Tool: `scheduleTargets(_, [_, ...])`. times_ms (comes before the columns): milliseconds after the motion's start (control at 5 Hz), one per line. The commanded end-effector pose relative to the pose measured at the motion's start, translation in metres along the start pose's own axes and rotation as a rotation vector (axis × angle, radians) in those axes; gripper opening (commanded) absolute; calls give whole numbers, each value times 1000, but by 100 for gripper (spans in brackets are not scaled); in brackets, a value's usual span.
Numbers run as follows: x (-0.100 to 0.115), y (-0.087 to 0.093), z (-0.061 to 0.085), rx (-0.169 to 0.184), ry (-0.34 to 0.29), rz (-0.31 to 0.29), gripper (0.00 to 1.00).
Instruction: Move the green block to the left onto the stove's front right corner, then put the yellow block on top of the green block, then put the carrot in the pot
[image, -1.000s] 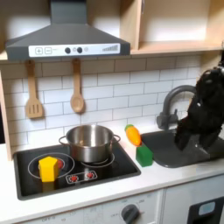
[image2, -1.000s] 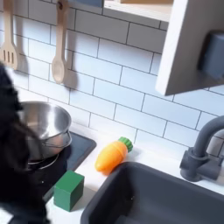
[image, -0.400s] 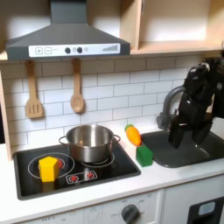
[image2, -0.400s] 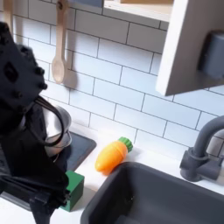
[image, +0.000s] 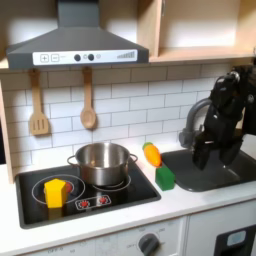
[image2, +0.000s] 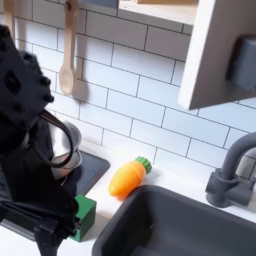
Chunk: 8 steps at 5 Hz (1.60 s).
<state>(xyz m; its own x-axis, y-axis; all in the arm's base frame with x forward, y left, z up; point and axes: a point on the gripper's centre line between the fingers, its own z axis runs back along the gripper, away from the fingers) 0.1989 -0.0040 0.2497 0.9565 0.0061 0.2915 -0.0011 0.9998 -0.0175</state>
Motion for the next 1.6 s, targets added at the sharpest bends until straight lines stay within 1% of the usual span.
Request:
scheduleTargets(0, [0, 4, -1, 11, 7, 16, 100])
scheduleTargets(200, [5, 6, -6, 11, 12, 24, 100])
scheduleTargets(400, [15, 12, -16, 22, 10, 53, 100])
scheduleTargets(600, [21, 12, -22, 18, 13, 59, 100])
scheduleTargets(1000, [31, 14, -35, 20, 29, 56, 100])
scheduleTargets(1200, [36, 18, -44, 25, 39, 59, 100])
scheduleTargets(1400, [43, 22, -52, 32, 36, 69, 100])
